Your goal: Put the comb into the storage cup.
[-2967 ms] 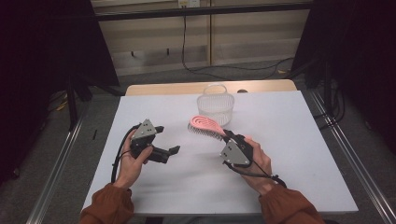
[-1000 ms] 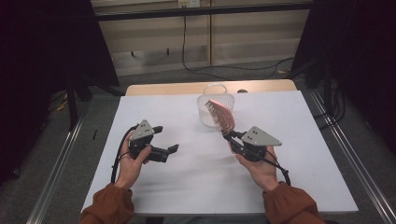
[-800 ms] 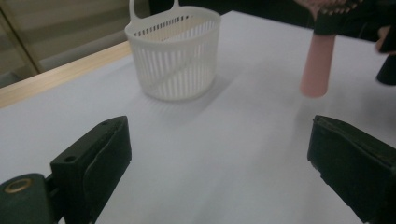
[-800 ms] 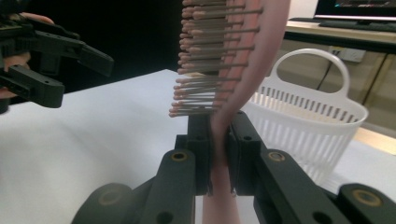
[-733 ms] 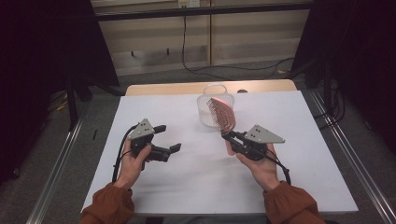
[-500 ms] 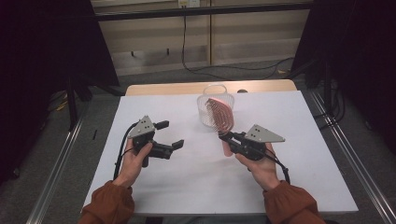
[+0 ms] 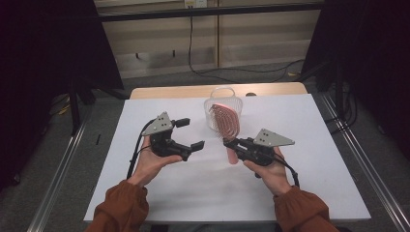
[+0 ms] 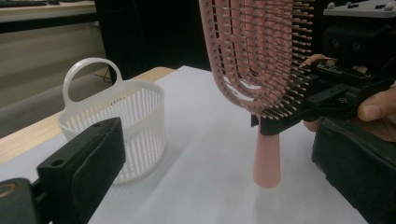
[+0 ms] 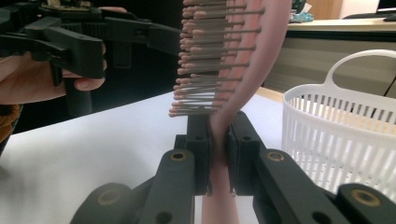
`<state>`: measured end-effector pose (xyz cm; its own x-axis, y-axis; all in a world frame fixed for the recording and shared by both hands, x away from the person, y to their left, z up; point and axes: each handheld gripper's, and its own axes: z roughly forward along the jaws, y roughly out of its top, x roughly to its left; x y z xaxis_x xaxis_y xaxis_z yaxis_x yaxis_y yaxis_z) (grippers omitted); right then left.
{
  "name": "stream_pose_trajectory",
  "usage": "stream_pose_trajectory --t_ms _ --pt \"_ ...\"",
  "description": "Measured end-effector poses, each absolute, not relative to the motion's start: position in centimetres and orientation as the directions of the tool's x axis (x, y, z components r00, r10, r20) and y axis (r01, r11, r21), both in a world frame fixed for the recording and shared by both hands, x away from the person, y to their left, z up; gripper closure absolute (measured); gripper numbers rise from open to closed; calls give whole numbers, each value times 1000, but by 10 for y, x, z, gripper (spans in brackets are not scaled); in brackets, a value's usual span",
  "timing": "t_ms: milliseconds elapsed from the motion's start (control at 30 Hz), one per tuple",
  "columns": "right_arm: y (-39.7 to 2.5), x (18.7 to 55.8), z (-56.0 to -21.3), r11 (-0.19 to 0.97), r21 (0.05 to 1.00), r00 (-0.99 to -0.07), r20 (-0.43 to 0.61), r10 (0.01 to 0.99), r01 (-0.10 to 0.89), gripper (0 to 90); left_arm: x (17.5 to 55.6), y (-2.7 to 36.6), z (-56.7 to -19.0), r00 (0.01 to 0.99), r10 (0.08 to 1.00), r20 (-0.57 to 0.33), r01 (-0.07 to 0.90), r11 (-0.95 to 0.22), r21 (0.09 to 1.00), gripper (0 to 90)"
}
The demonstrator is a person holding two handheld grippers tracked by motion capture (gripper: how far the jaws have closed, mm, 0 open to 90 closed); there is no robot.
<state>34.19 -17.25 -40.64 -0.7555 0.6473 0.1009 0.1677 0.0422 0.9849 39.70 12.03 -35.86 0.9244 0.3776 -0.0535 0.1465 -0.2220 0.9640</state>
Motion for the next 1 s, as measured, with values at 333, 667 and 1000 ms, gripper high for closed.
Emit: stream_pose_trajectory --t_ms 333,667,1000 --pt "-169 340 -407 38 984 -789 115 603 173 815 397 115 -347 942 330 -62 130 -189 973 30" --pt "-169 341 -408 23 984 -818 136 560 179 816 402 101 -344 955 284 -80 133 -171 976 52" --pt "-168 342 -409 26 983 -834 138 534 179 816 406 82 -339 973 223 -67 107 -172 979 53"
